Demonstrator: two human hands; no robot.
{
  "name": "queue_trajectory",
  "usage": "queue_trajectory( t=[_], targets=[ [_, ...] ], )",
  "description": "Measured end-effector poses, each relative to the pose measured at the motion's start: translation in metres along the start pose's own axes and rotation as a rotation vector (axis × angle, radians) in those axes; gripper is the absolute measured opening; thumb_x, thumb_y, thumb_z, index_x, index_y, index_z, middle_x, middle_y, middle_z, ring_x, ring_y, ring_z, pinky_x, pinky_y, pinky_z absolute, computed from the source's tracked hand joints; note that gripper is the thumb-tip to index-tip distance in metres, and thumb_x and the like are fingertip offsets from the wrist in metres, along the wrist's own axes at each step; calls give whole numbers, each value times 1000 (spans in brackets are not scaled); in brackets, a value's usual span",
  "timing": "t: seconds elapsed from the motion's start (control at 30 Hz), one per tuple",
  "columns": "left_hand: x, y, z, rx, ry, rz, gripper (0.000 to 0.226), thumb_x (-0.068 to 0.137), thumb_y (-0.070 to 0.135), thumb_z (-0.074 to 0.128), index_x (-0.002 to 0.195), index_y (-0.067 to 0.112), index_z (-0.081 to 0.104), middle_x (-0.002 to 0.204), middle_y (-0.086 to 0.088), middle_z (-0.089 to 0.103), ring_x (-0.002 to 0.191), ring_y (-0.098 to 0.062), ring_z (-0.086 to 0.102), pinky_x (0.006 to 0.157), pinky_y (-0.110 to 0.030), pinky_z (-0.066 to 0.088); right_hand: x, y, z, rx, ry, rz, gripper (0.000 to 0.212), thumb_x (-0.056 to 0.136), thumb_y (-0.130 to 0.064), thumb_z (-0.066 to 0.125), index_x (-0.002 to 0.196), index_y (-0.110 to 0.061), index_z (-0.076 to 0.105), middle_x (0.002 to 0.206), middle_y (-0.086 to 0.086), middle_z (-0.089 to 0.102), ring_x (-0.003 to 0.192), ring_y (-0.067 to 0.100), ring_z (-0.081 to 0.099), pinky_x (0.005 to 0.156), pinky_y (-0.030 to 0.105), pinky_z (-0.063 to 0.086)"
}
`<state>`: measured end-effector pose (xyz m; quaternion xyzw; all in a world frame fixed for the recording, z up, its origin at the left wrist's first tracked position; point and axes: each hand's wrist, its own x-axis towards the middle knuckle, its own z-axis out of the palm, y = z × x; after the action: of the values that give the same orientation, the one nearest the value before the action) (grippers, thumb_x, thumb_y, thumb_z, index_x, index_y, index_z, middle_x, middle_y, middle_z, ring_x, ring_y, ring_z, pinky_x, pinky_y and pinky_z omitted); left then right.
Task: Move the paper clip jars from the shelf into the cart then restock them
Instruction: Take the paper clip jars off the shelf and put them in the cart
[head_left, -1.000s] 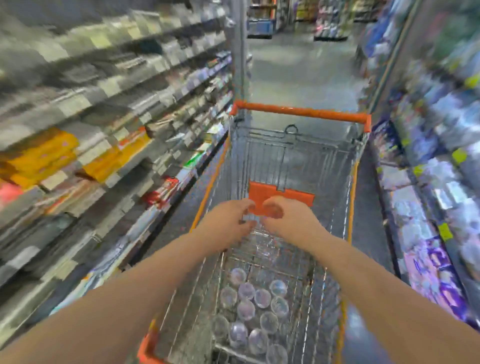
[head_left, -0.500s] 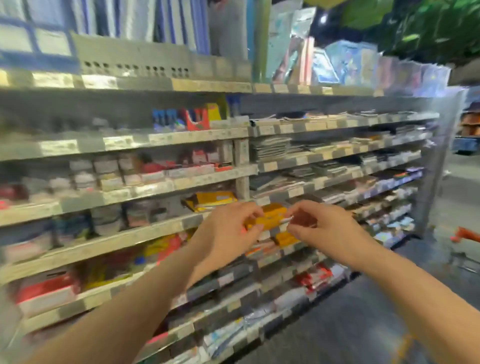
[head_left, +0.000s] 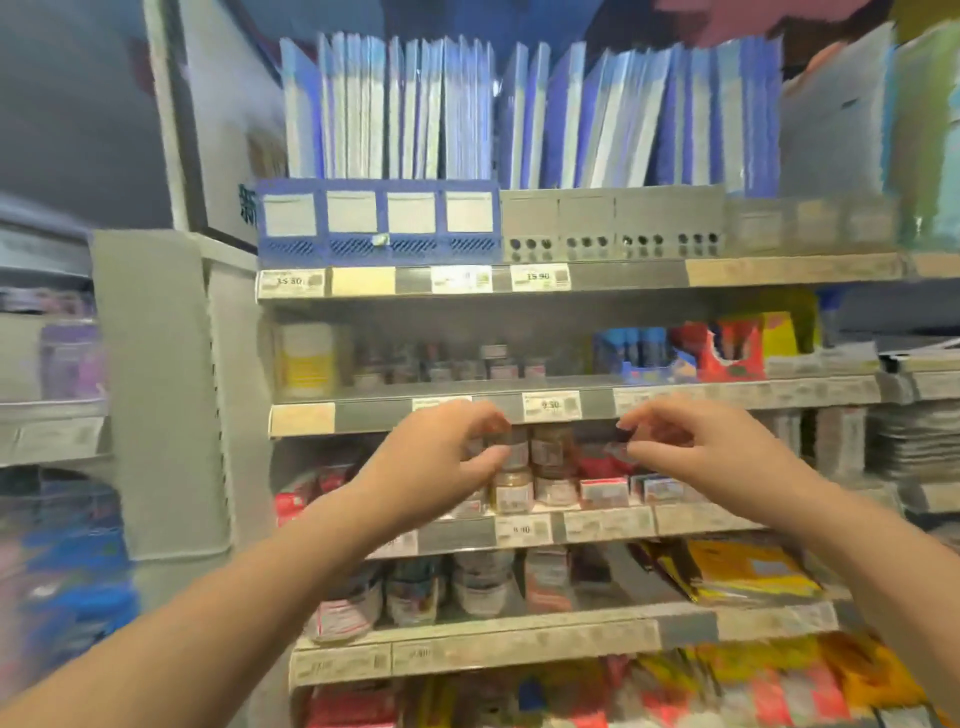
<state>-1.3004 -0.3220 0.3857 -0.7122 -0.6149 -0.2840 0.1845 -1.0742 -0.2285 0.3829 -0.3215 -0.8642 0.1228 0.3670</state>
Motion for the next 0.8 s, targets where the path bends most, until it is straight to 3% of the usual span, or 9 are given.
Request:
queue_trajectory(
  t=[0.17, 0.27, 0.43, 0.53, 0.63, 0.8],
  targets=[
    [60, -74, 8, 48, 78, -53, 28, 87, 29, 59, 114, 21, 60, 113, 5, 63, 103, -7, 57, 88, -20, 39, 105, 25, 28, -43, -14, -95, 12, 86, -29, 64, 93, -38, 60, 86, -18, 63, 81, -9, 56, 62, 4, 41],
    [99, -107, 16, 61, 99, -63, 28, 86, 29, 61, 113, 23, 60, 112, 5, 64, 93, -4, 55, 83, -17, 38, 169, 42, 42, -35, -45, -174, 13, 84, -29, 65, 91, -39, 61, 89, -17, 66, 84, -5, 59, 65, 5, 41],
    [163, -165, 35, 148, -102, -124, 50, 85, 45, 60, 131, 33, 44, 131, 7, 52, 118, -6, 47, 98, -21, 36, 280, 63, 72, -47, -228, -192, 20, 80, -37, 67, 97, -43, 58, 97, -18, 64, 92, -1, 59, 78, 16, 46],
    [195, -196, 50, 165, -259, -180, 60, 82, 48, 62, 136, 35, 37, 138, 12, 43, 123, -8, 44, 103, -26, 36, 336, 70, 93, -108, -386, -185, 39, 78, -43, 68, 114, -38, 54, 111, -15, 59, 106, 8, 57, 87, 19, 44],
    [224, -222, 68, 132, -253, -168, 55, 82, 45, 64, 131, 32, 43, 128, 9, 52, 114, -8, 51, 96, -24, 41, 373, 69, 102, -198, -463, -228, 61, 82, -38, 68, 135, -36, 37, 130, -15, 45, 118, 10, 46, 95, 22, 33],
    [271, -253, 93, 146, -375, -142, 70, 79, 50, 65, 139, 31, 34, 137, 6, 45, 119, -12, 46, 98, -24, 37, 414, 85, 118, -252, -501, -169, 99, 69, -45, 78, 146, -36, 17, 151, -14, 24, 135, 10, 27, 107, 24, 24]
  ],
)
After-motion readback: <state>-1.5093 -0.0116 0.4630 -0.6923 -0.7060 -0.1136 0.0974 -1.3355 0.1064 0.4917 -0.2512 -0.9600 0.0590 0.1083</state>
